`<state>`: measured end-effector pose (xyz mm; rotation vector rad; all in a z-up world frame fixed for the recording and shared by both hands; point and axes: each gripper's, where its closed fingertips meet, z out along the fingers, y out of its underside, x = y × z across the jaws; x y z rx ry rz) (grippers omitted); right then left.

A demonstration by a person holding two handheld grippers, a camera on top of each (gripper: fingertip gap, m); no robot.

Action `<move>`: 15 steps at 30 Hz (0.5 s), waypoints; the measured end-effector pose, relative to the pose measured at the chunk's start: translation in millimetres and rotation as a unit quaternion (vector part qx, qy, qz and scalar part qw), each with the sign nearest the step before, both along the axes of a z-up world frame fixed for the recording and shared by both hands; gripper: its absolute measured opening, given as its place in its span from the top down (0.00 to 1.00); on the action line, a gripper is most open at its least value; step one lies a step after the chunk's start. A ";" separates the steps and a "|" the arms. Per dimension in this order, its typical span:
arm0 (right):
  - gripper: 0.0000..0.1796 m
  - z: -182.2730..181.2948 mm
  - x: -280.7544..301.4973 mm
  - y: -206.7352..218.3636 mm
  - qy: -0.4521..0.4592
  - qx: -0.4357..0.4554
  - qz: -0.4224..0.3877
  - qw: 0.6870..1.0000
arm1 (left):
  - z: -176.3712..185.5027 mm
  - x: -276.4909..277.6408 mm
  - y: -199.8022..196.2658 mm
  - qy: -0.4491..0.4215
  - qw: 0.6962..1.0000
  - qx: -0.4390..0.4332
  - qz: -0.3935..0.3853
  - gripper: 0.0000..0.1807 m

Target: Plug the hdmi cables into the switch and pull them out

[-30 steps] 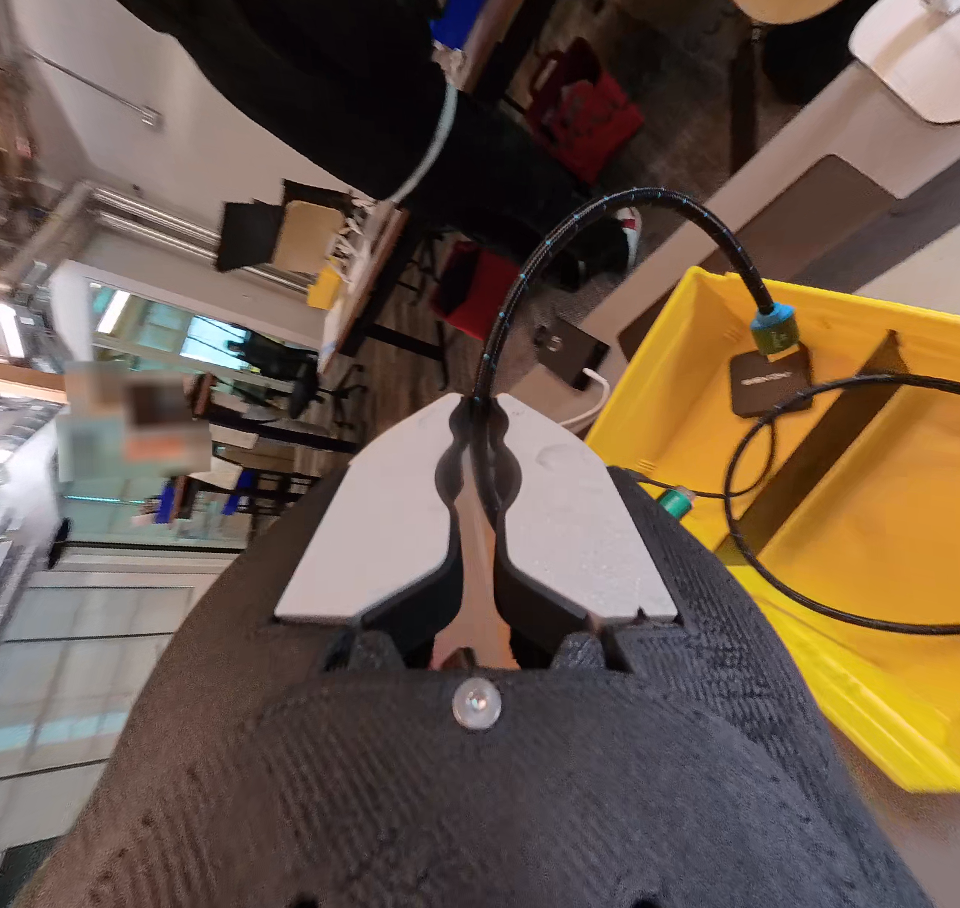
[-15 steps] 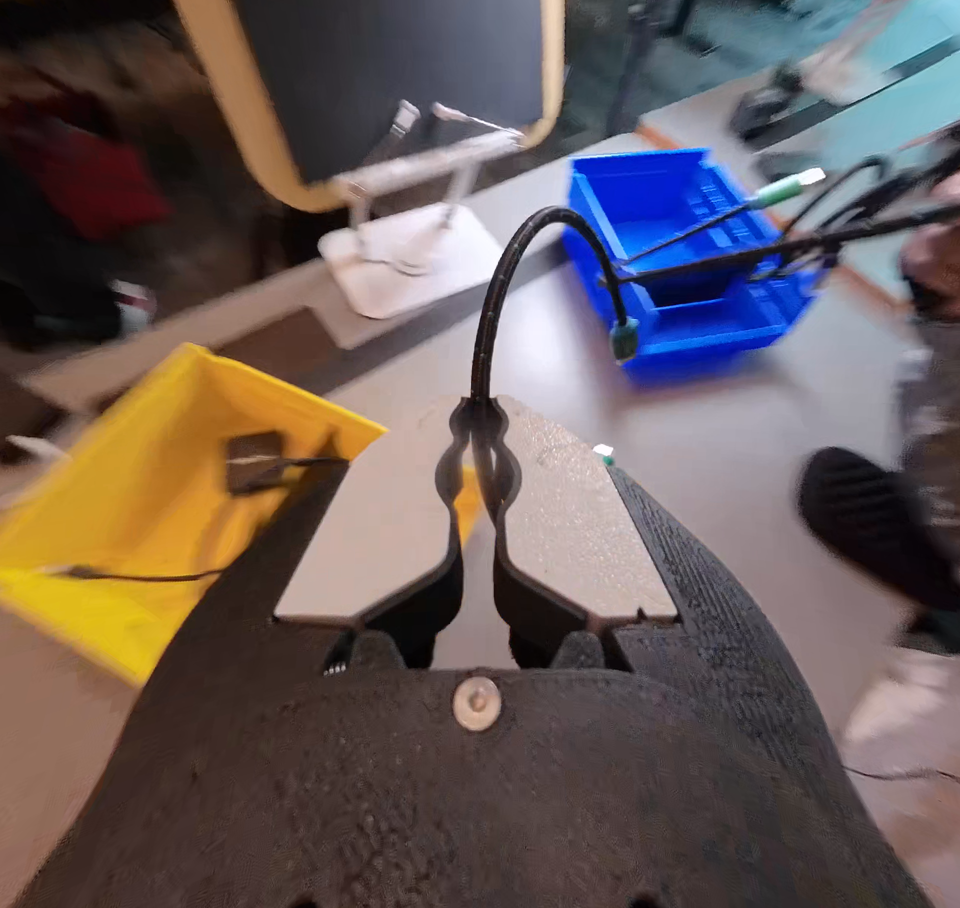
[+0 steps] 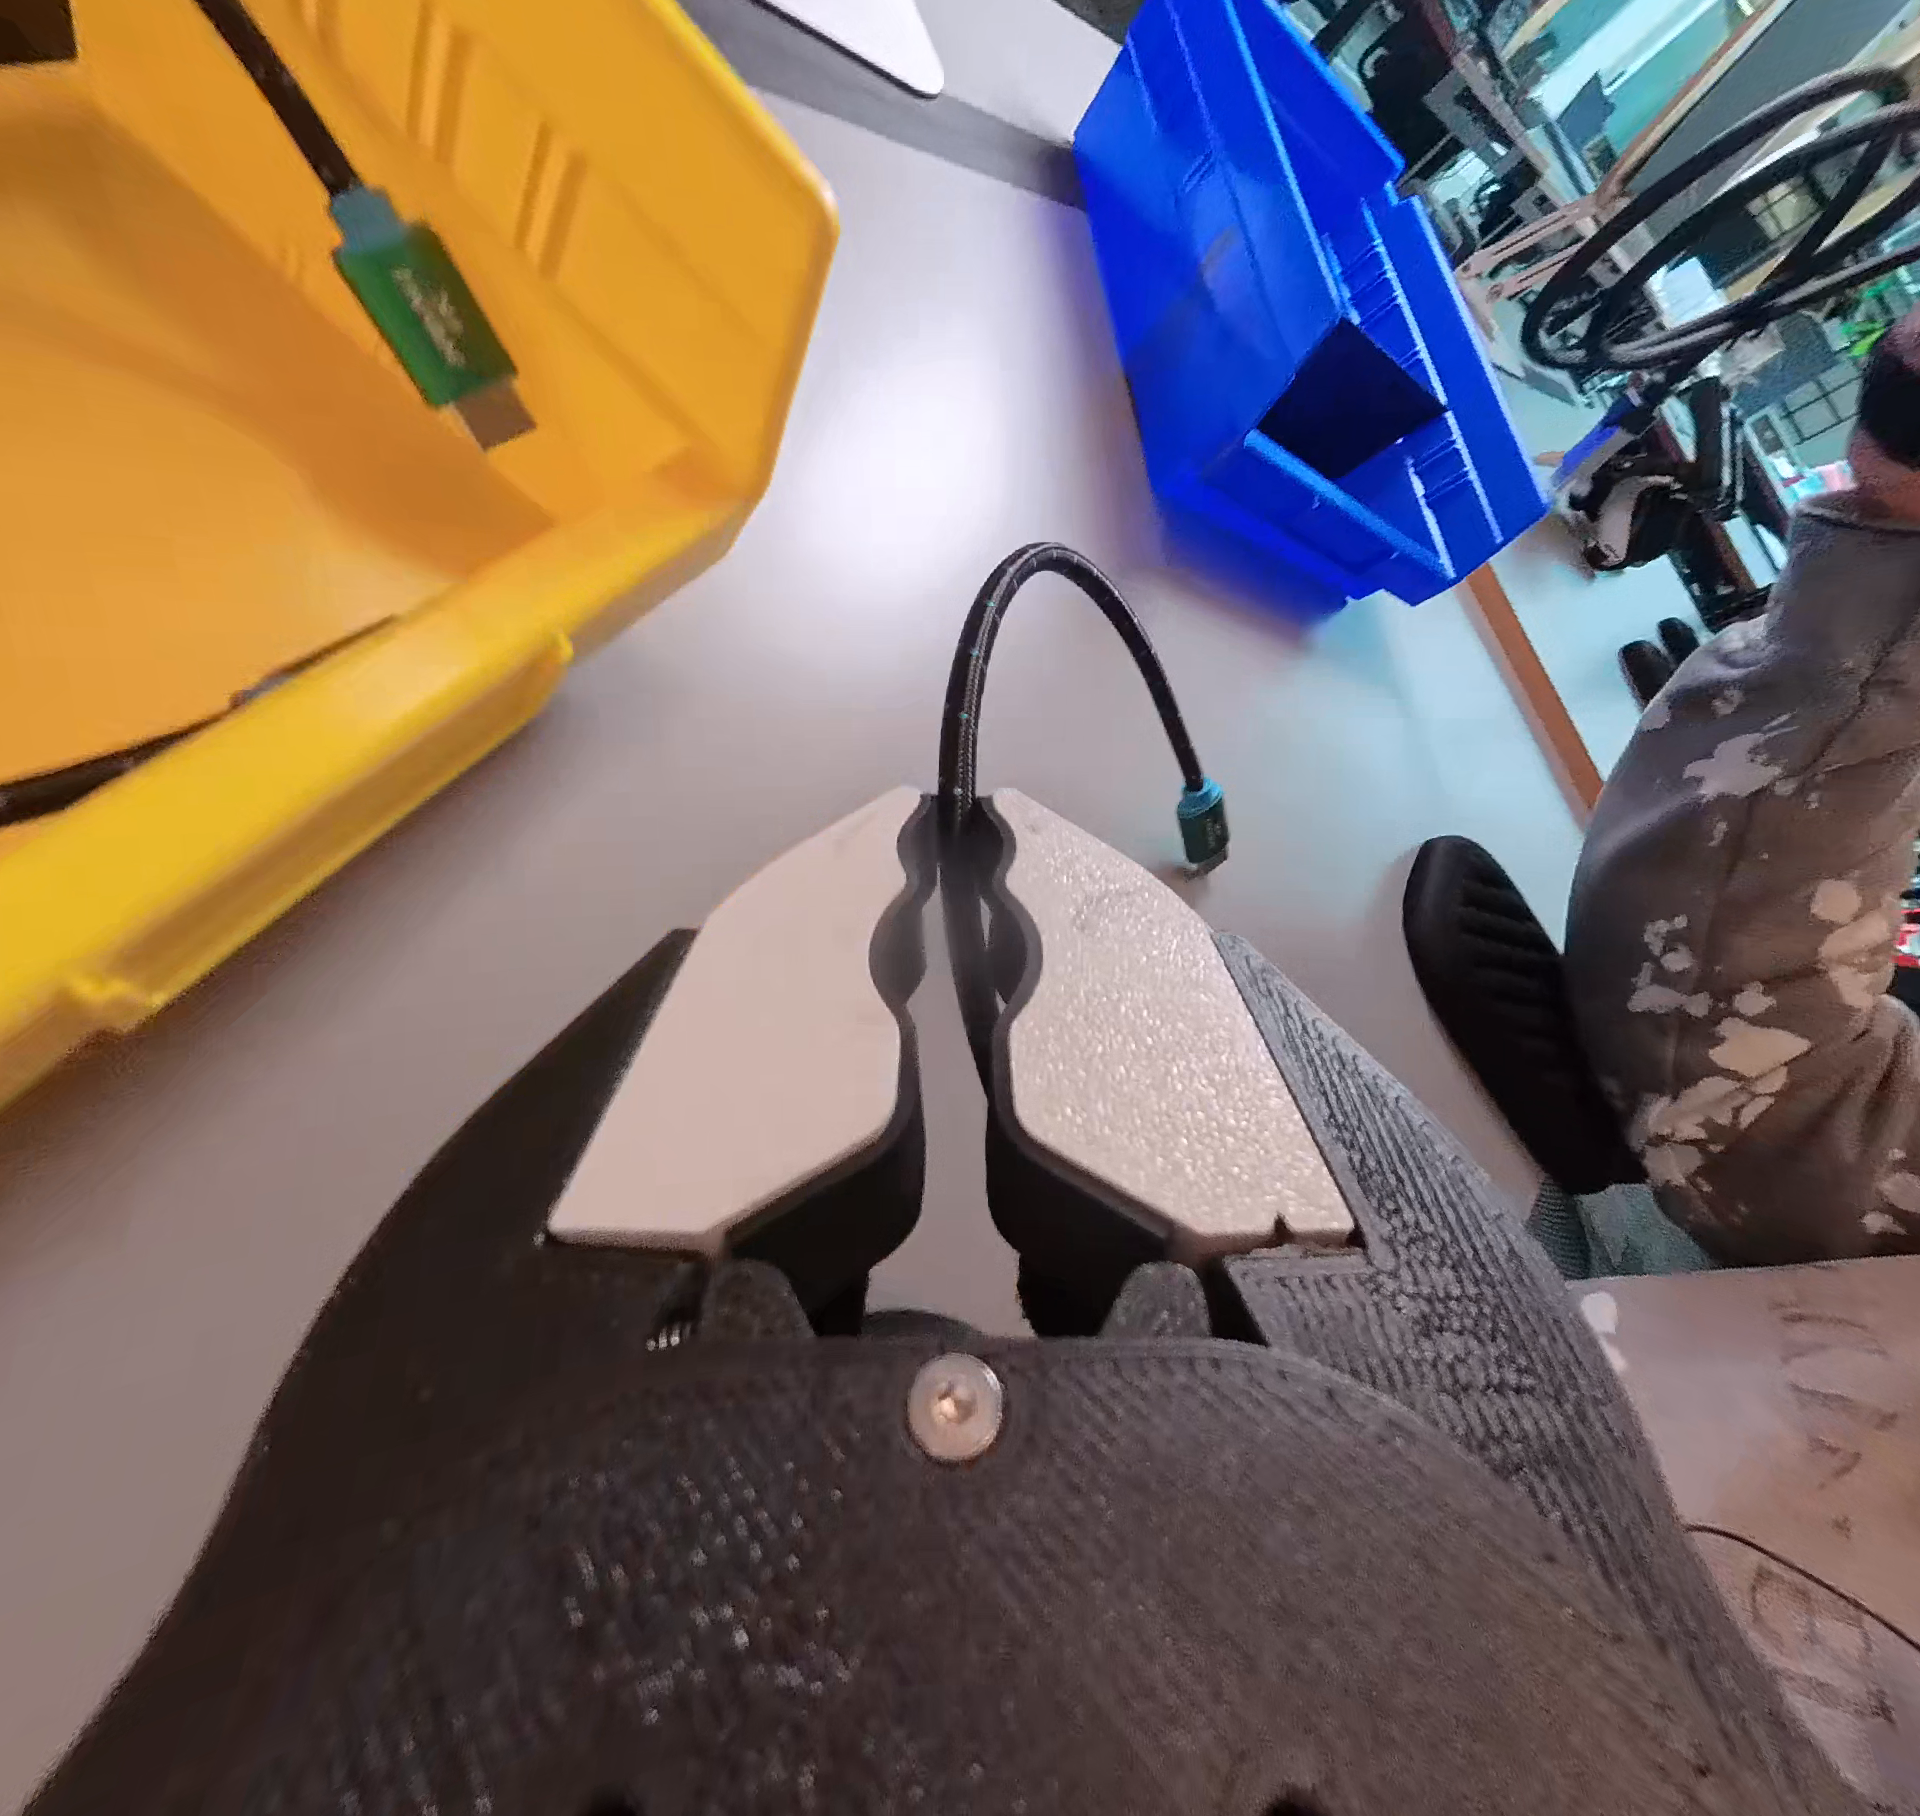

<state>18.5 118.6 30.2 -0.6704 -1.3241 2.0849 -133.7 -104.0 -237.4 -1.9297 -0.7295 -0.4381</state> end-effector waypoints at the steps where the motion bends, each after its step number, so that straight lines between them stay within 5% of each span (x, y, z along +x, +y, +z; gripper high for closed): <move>1: 0.83 -0.4 -0.5 -1.4 -0.001 0.001 0.002 1.000 | -4.1 2.2 -2.7 0.003 1.000 -0.007 0.000 0.96; 8: 0.83 -3.0 -2.9 -7.9 -0.005 0.008 0.009 1.000 | -11.8 -9.5 -17.1 0.189 0.976 -0.106 -0.012 0.93; 15: 0.83 -4.3 -2.3 -3.6 -0.006 0.007 0.006 1.000 | -1.2 24.8 36.0 0.326 0.907 -0.135 -0.231 0.86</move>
